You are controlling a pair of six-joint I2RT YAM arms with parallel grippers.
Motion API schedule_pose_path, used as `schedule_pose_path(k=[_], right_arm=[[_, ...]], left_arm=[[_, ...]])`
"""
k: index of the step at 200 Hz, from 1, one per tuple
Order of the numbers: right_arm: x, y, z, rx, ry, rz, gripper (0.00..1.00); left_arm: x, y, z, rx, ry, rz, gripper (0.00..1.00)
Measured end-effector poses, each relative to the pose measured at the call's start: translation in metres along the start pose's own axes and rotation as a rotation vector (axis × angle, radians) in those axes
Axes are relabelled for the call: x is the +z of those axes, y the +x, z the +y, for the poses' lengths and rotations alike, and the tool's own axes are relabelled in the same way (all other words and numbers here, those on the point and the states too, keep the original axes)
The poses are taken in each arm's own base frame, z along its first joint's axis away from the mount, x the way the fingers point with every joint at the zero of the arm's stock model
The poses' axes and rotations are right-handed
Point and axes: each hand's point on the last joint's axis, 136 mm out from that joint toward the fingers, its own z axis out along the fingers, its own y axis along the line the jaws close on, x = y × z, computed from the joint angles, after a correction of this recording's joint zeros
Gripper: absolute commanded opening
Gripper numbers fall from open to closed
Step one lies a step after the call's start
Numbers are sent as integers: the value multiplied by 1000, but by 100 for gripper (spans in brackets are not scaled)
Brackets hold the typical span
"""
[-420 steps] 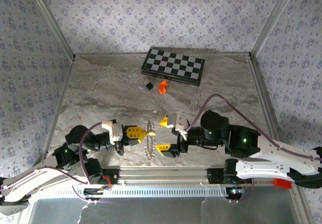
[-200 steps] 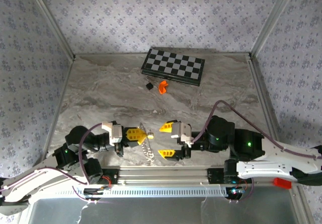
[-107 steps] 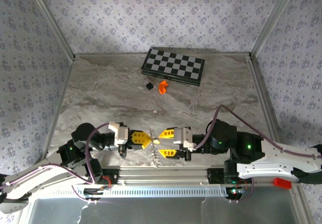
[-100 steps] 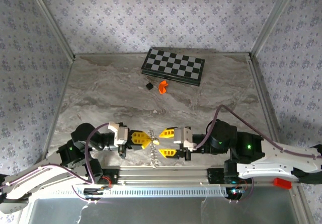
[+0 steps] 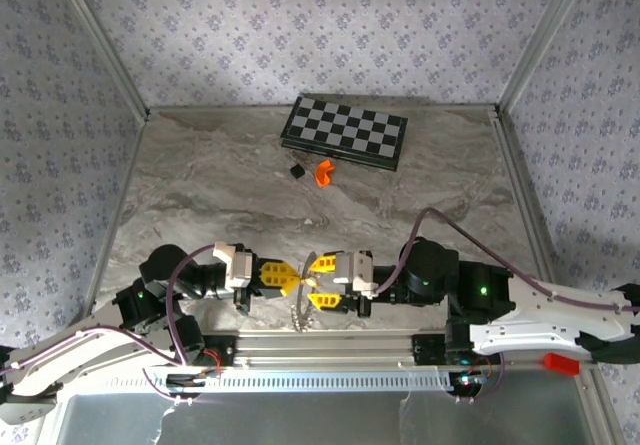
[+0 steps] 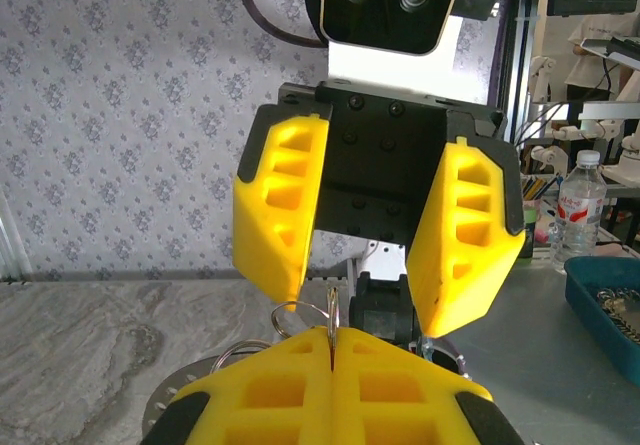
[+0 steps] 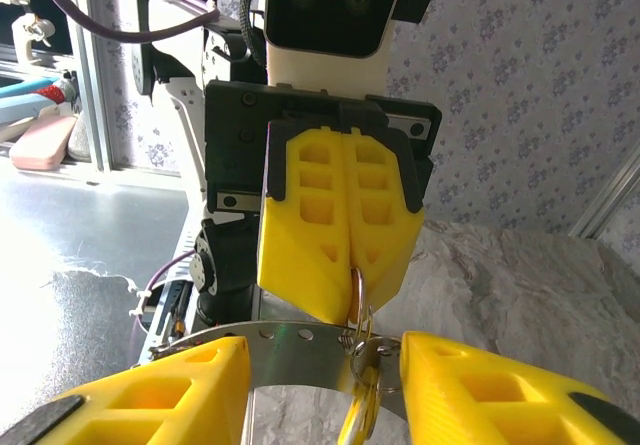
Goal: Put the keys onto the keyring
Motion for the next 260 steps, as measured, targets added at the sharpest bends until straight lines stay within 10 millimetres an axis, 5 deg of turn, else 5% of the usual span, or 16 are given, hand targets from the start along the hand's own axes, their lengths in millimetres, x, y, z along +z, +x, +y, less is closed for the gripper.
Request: schedule_pose_path(k=[159,235,260], right_arm=[[12,6,1,0,-5,22,24],[14,-1,-5,5,24,-2,0],[15,0,-5,10,28,4,0]], left_arm=[[-4,0,-2,-1,0,1,0],[-6,0,-1,-1,-9,4,0],[-7,2,-1,-1,-14,11,0]])
